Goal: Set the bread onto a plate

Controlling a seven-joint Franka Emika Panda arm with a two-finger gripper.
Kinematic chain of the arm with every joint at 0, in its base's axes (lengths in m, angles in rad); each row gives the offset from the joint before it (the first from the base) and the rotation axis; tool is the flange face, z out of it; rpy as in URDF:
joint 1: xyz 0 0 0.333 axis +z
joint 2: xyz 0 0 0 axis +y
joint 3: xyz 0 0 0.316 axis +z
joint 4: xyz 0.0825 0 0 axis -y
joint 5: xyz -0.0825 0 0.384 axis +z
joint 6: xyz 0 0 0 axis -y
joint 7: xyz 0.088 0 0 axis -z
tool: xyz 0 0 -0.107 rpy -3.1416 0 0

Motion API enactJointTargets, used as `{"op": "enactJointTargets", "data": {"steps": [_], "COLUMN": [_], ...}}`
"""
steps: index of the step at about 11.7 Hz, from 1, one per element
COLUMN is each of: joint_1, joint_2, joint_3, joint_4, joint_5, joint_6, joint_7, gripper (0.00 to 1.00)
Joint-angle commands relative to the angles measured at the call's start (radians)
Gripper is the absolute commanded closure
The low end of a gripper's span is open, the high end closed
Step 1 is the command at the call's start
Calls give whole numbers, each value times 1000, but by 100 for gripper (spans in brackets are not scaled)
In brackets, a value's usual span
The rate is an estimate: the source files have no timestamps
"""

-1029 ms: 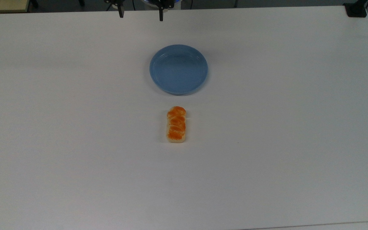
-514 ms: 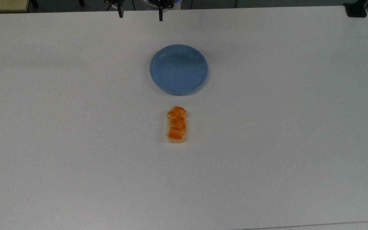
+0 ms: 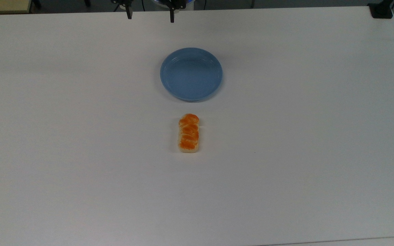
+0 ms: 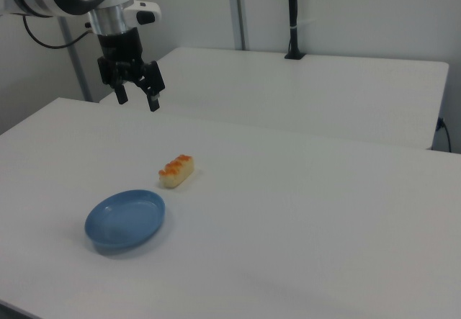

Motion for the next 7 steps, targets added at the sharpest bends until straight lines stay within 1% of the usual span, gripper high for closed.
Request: {"op": "enactJointTargets", "data": {"steps": [1,7], "joint_1": [-1,3], "joint_2": [-13,-5], "joint_3": [-2,1], "joint_4": [-13,-15], "joint_5": [6,6], "joint_6": [-9,-3], "joint_7": [-21,-21], "gripper": [0,0]}}
